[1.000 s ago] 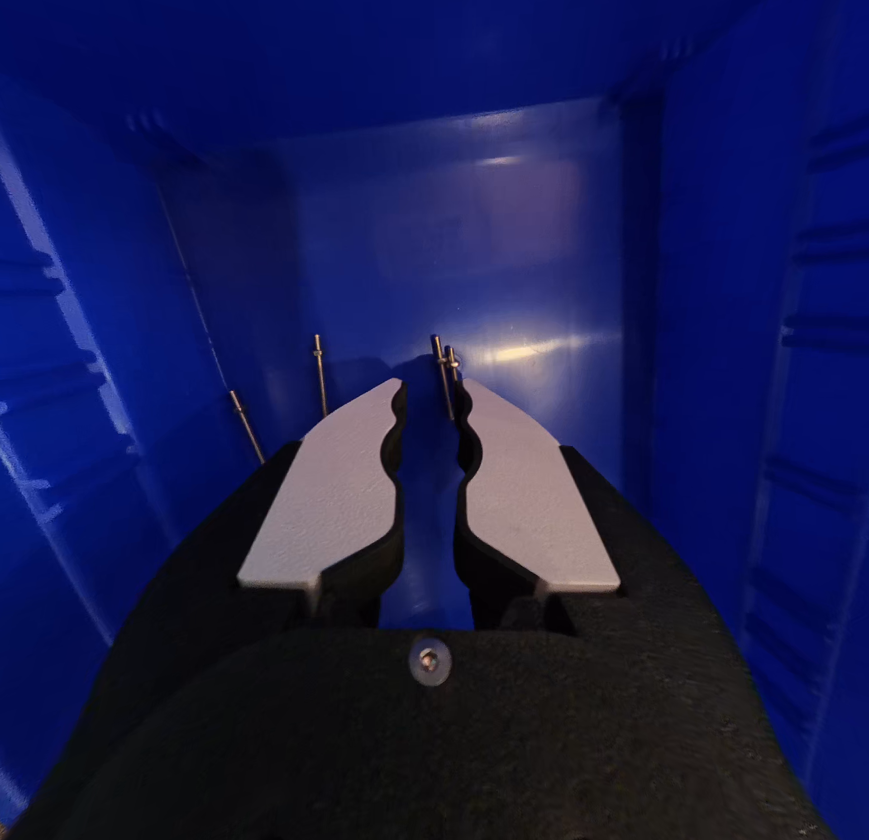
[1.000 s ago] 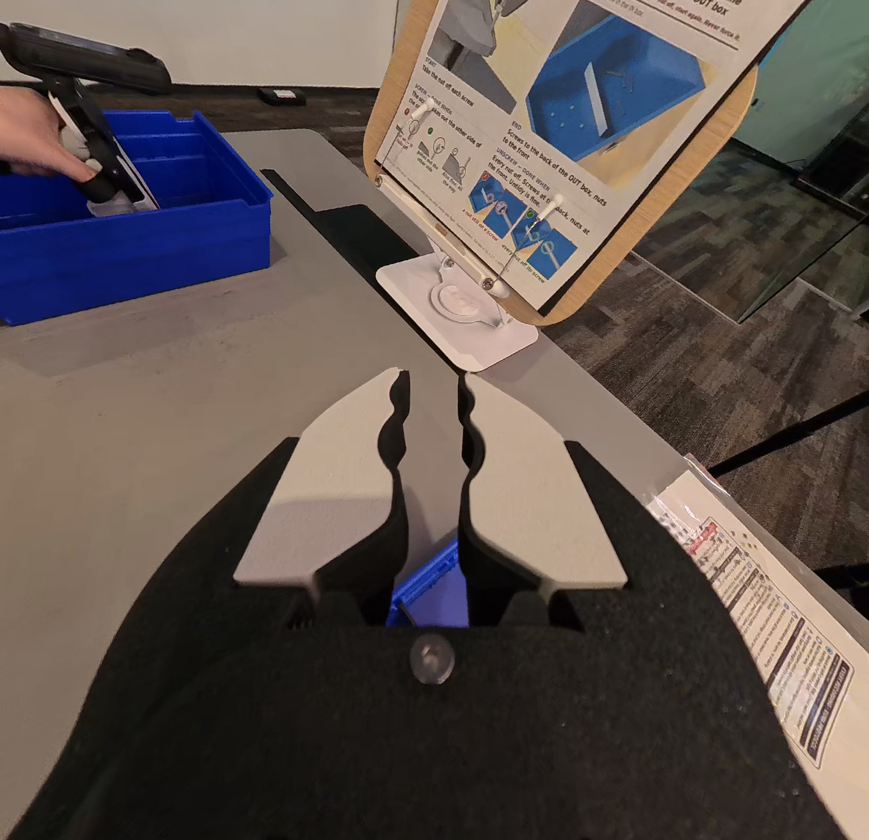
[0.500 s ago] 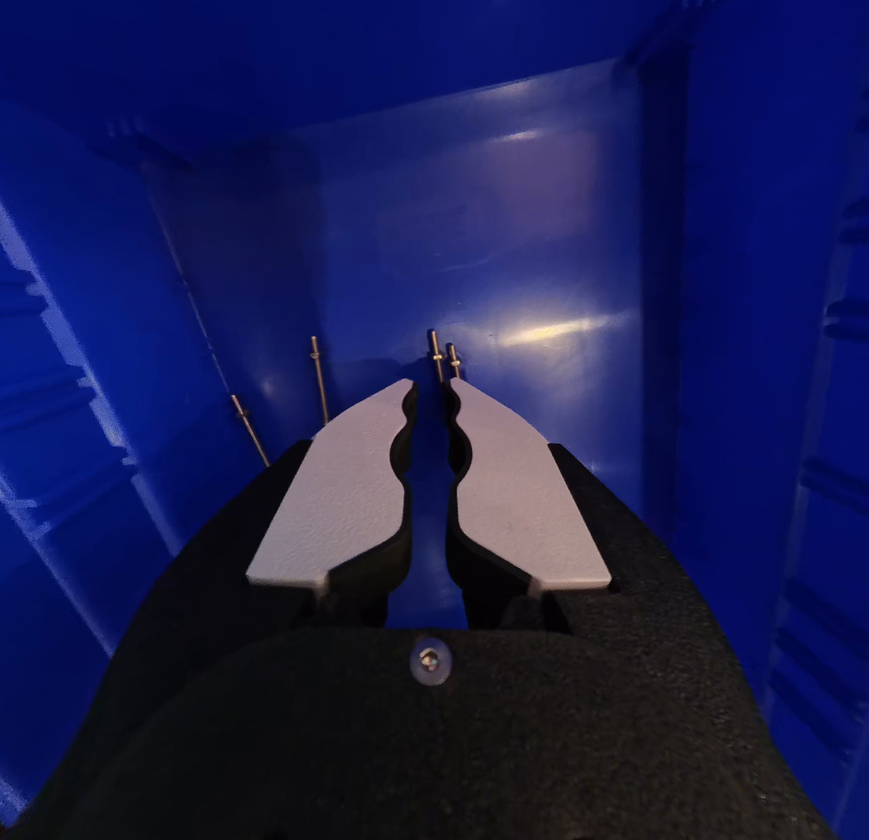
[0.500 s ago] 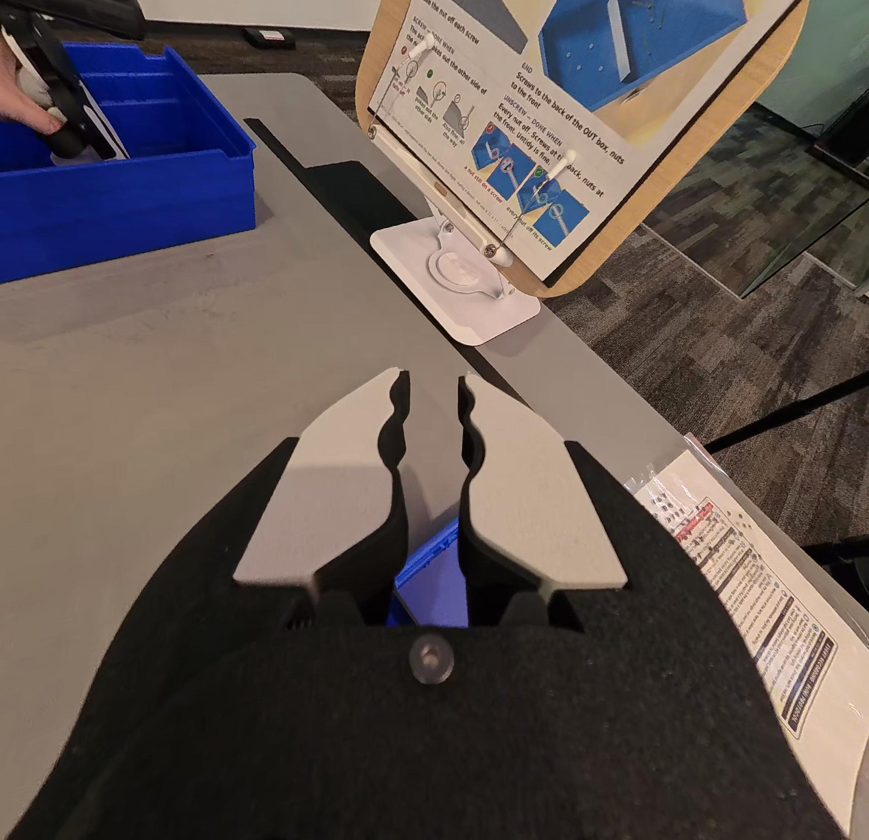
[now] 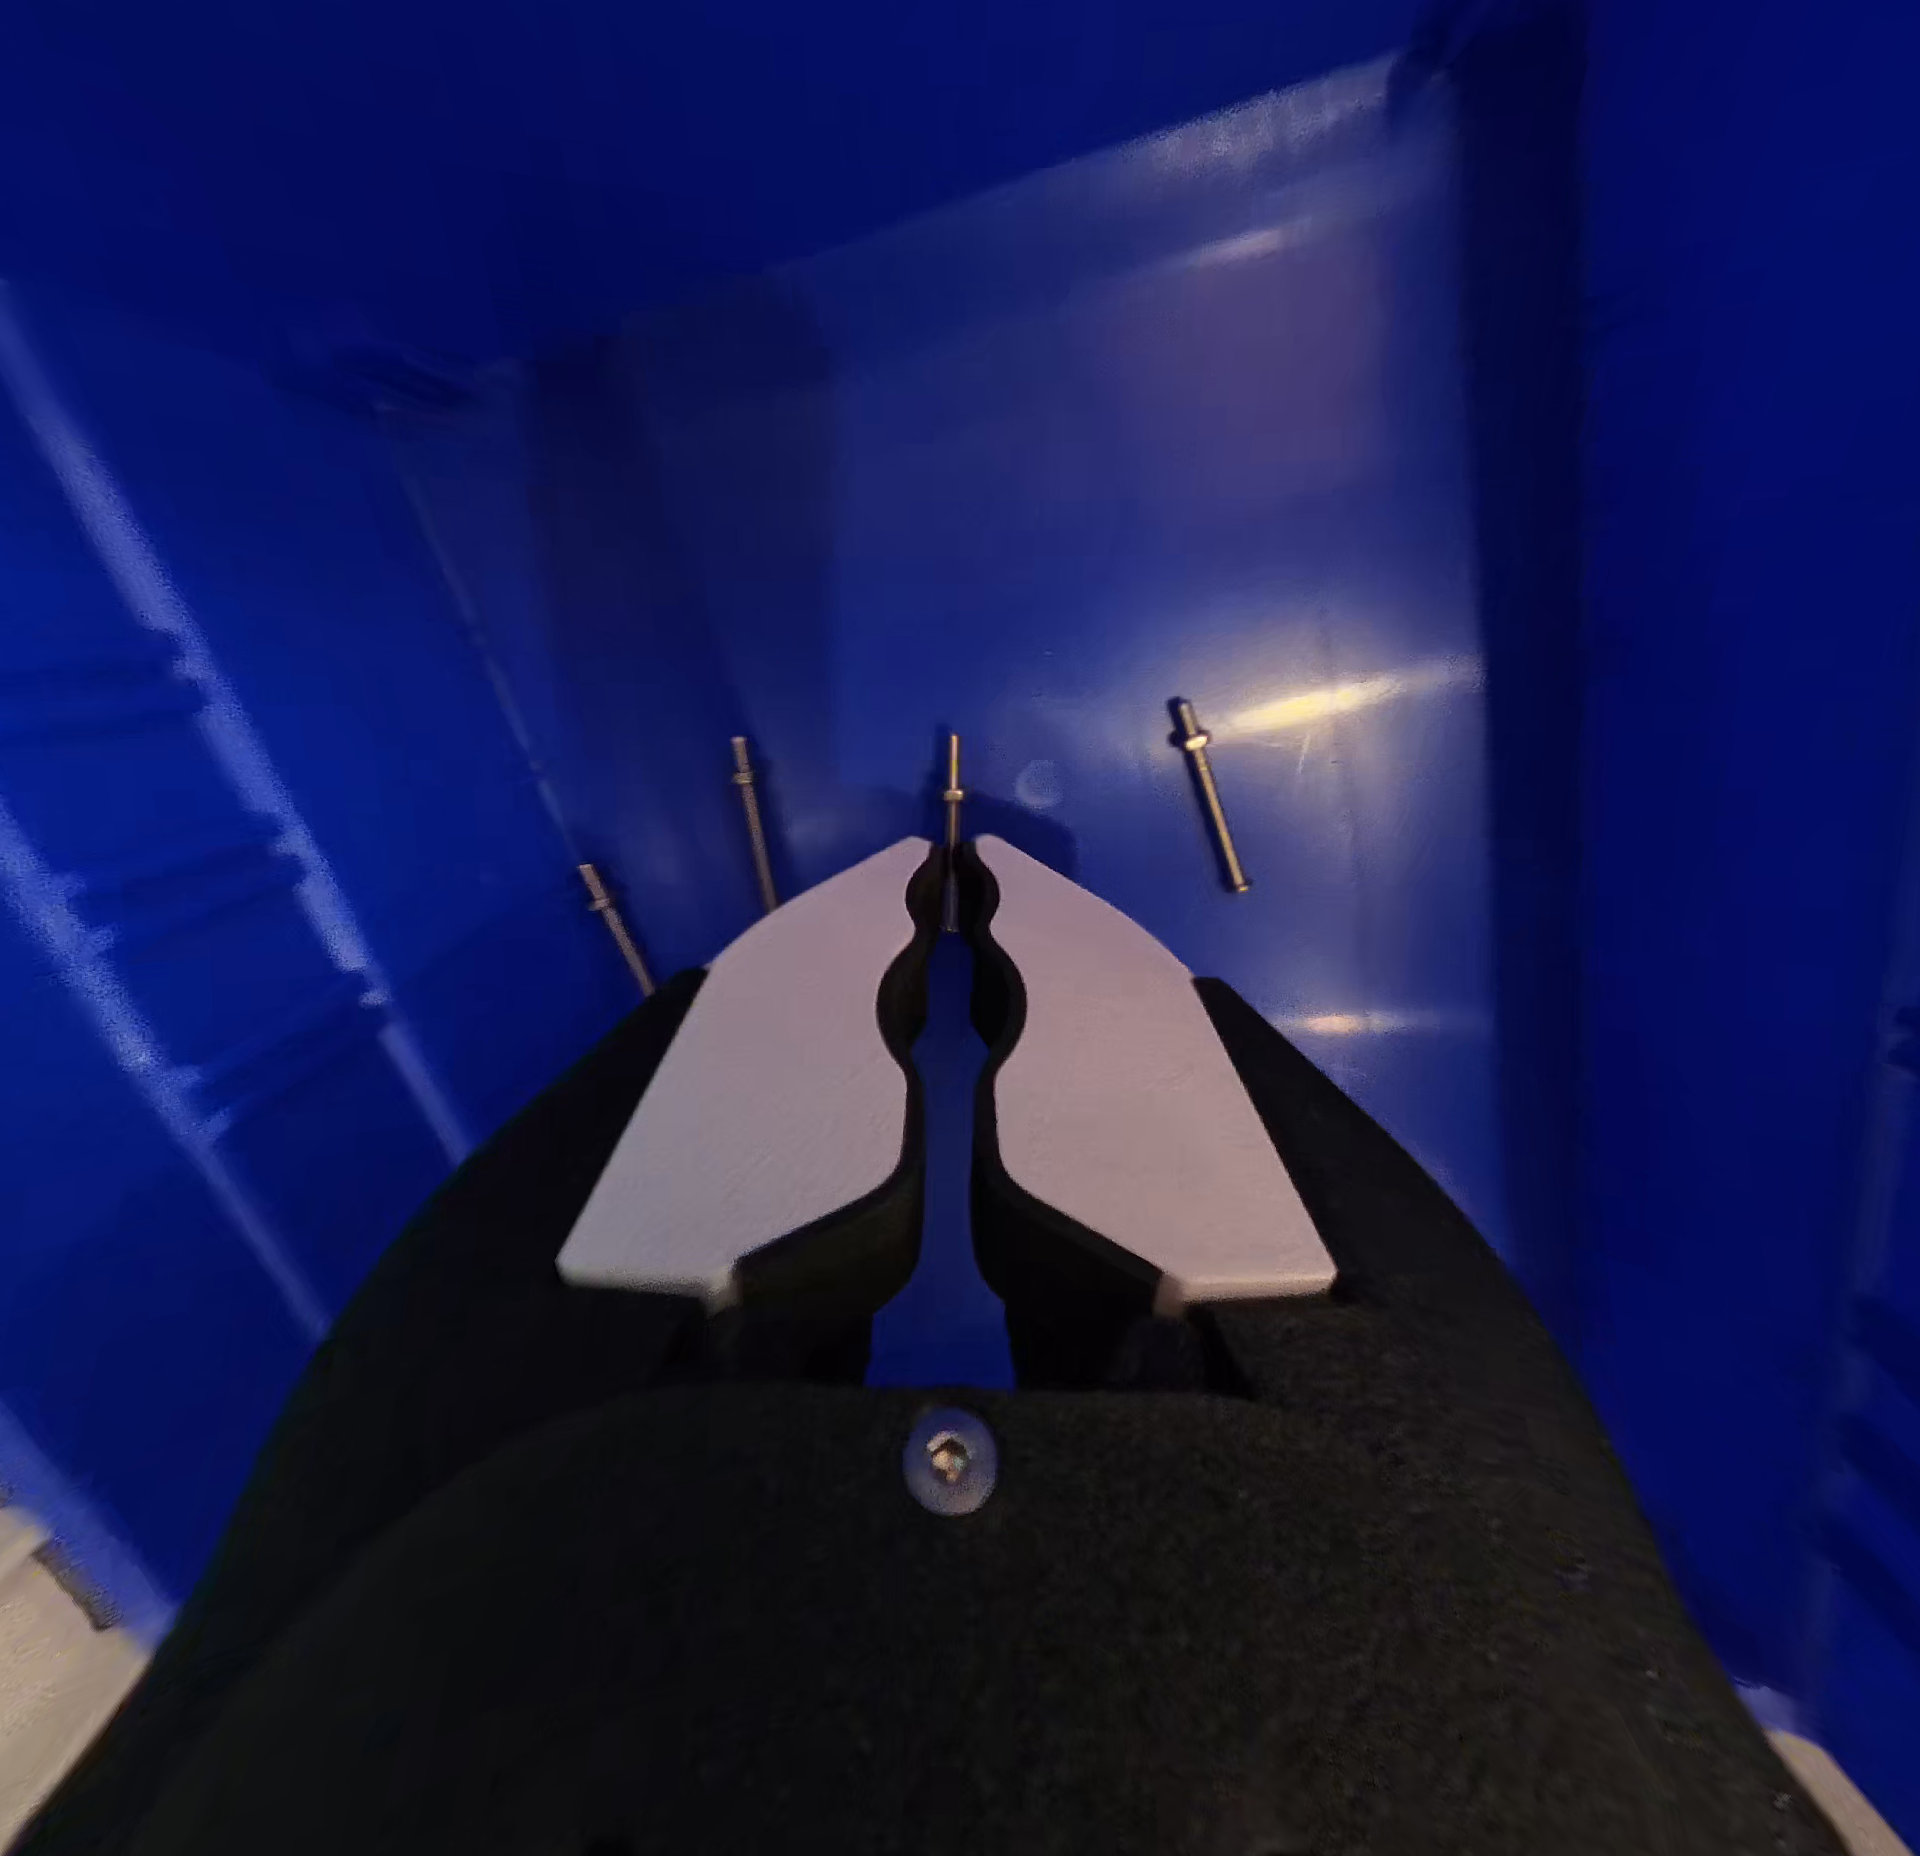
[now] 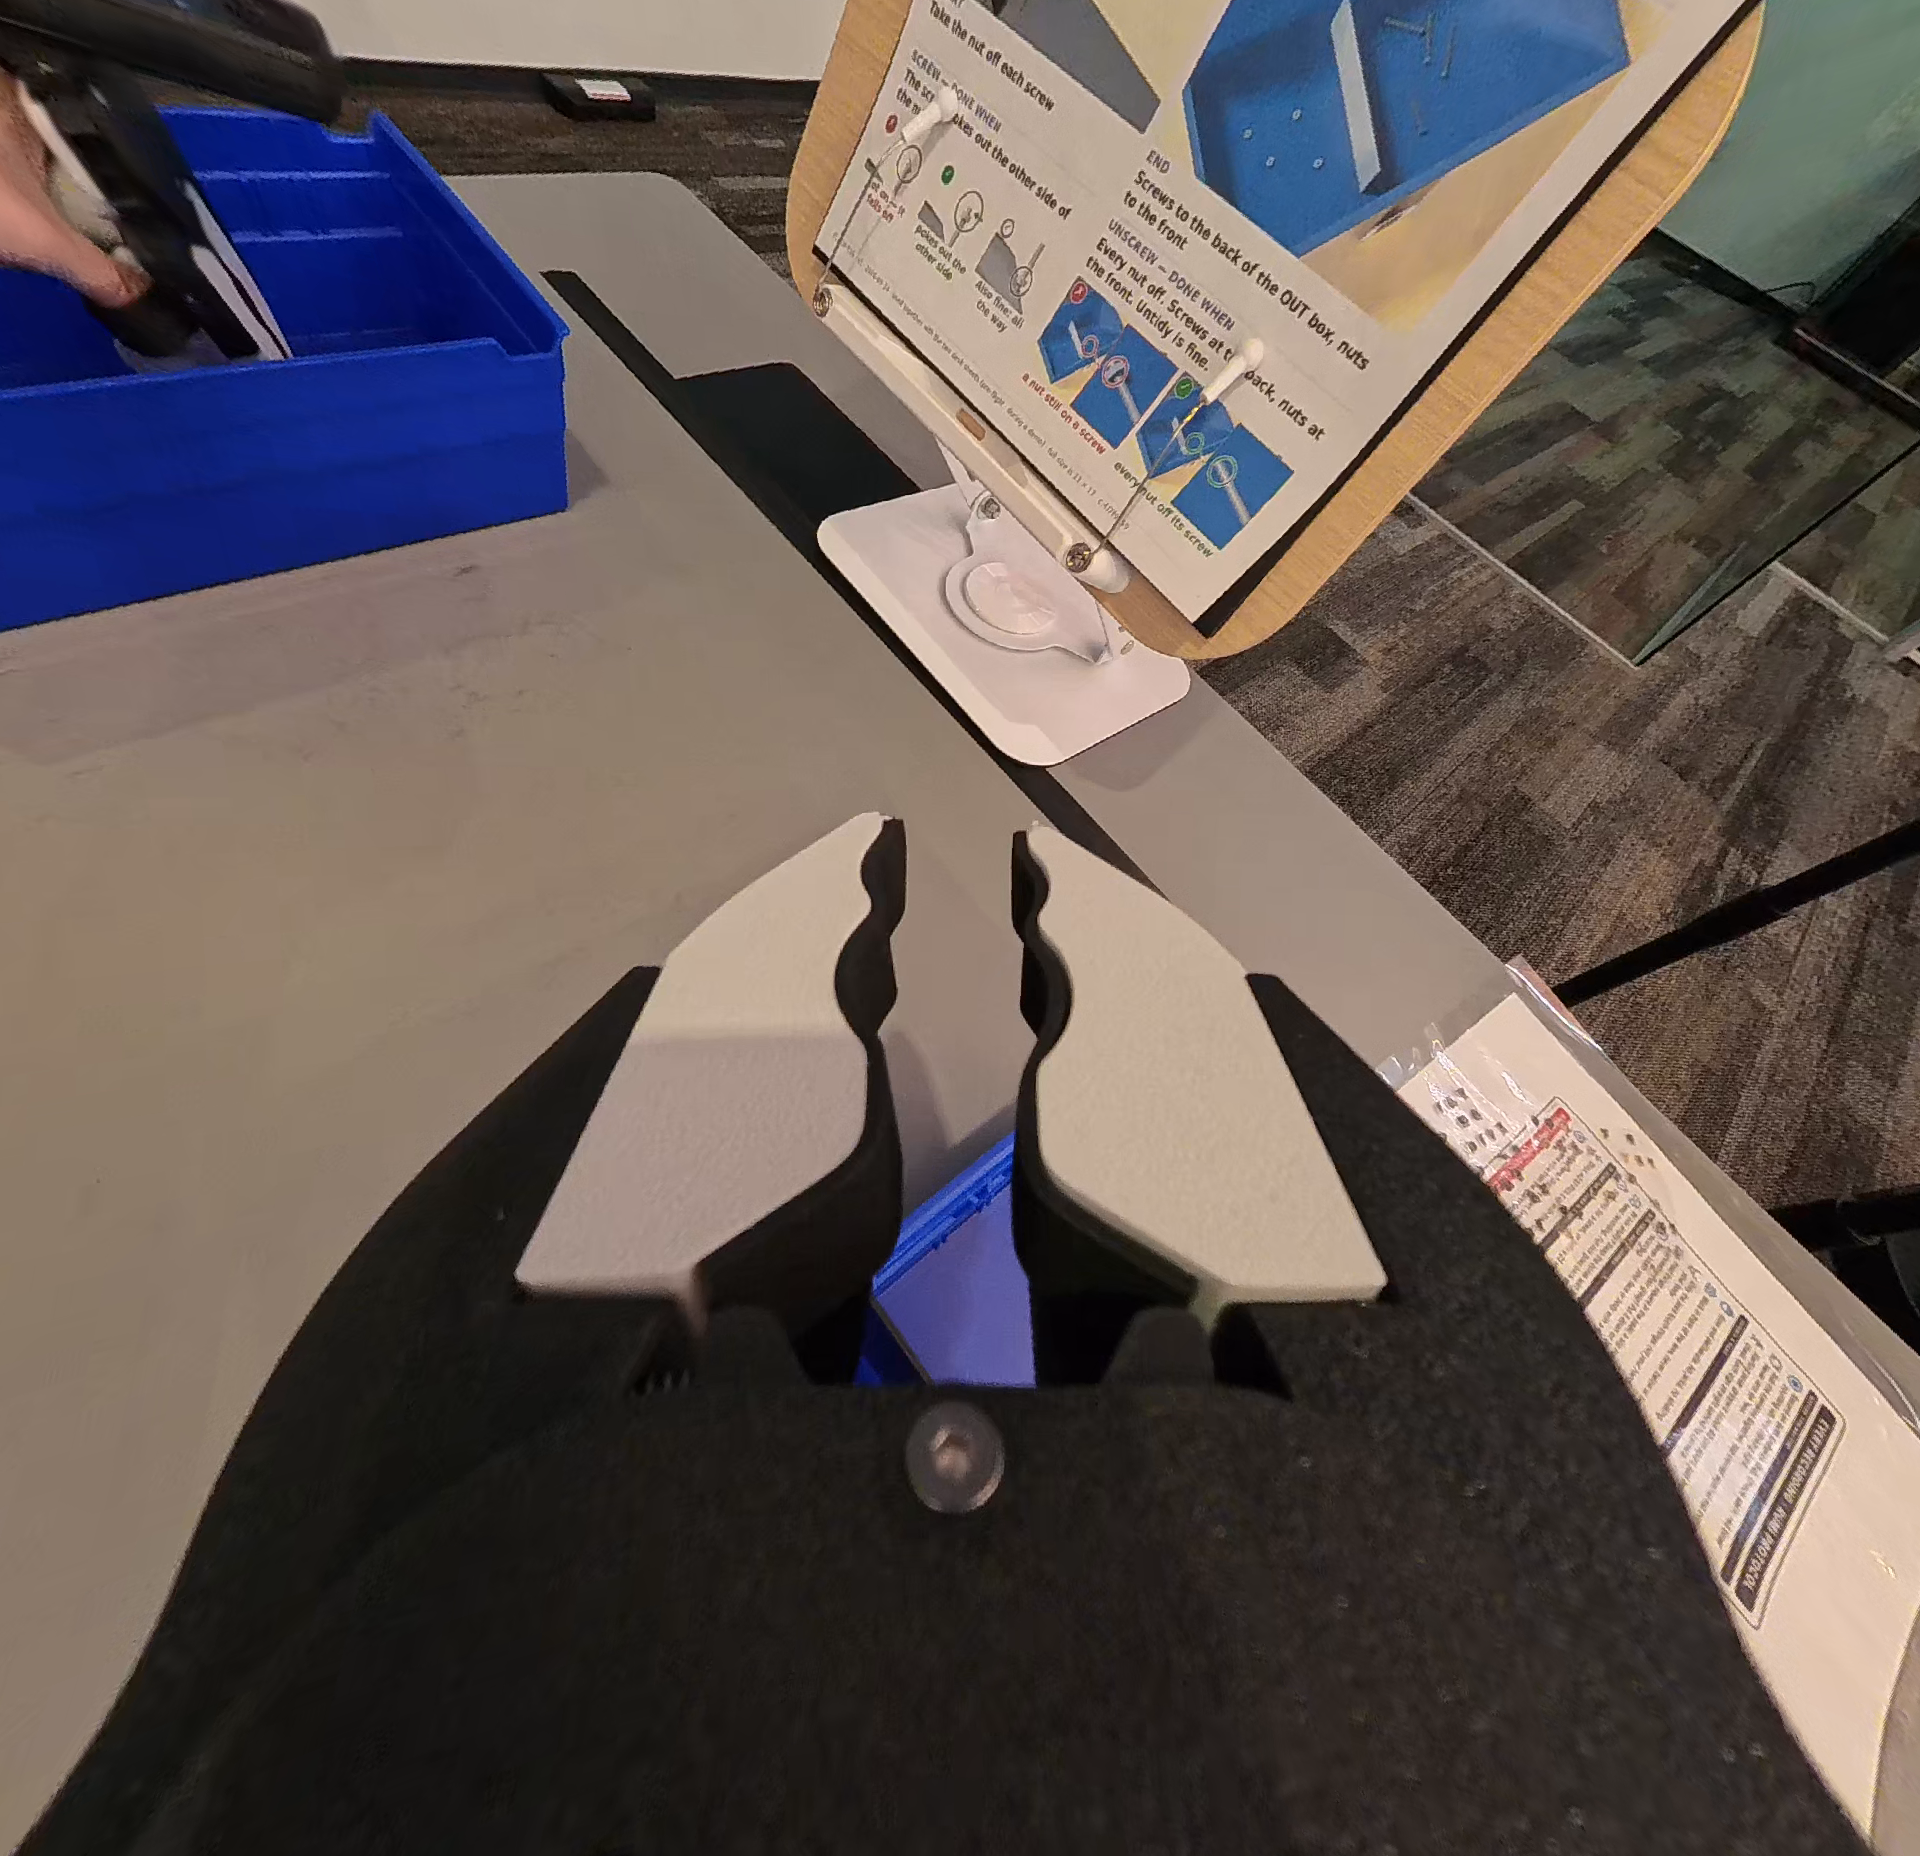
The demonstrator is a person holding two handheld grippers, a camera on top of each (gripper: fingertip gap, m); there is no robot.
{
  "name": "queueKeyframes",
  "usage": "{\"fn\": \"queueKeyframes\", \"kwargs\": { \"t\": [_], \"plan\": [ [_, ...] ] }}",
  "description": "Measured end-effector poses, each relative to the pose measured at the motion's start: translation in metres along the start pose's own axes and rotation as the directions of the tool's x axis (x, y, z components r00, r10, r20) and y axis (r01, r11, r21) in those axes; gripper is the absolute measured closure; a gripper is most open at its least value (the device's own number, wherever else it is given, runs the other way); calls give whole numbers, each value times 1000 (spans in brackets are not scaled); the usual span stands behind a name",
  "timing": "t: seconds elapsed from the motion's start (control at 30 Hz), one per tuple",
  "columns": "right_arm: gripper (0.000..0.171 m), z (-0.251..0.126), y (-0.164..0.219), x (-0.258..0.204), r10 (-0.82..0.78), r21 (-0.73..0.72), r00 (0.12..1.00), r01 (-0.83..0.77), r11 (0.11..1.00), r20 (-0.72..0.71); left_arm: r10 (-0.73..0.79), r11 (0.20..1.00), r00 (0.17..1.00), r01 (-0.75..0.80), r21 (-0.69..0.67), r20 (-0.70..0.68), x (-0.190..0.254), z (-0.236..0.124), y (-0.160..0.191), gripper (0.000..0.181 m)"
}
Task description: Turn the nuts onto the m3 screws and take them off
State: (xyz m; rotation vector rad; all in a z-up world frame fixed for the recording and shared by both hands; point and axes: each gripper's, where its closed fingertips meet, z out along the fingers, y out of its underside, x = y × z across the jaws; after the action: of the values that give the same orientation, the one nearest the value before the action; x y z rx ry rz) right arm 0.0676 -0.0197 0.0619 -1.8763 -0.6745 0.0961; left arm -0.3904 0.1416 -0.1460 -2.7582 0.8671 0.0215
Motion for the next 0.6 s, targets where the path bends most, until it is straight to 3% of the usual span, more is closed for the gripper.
{"fn": "queueKeyframes", "kwargs": {
  "t": [0.07, 0.17, 0.3, 0.43, 0.6],
  "plan": [
    [152, 1, 0, 0, 1, 3, 1000, -1, 1000, 4, 2, 996, 1000, -3, 91, 11, -4, -16, -7, 179],
    [153, 5, 0, -2, 0, 9, 1000, 0, 1000, 12, 10, 949, 1000, -3, 314, -20, 6, -68, -30, 179],
    [153, 16, -13, -23, 19, 66, 993, -27, 997, 114, 205, 775, 956, -28, 631, -209, 86, -162, -59, 179],
    [151, 22, -48, -76, 46, 222, 931, -133, 966, 361, 480, 594, 811, -20, 804, -334, 191, -228, -60, 179],
    [150, 8, -94, -137, 57, 363, 757, -376, 852, 651, 715, 492, 558, 27, 870, -422, 287, -263, -47, 179]
  ]
}}
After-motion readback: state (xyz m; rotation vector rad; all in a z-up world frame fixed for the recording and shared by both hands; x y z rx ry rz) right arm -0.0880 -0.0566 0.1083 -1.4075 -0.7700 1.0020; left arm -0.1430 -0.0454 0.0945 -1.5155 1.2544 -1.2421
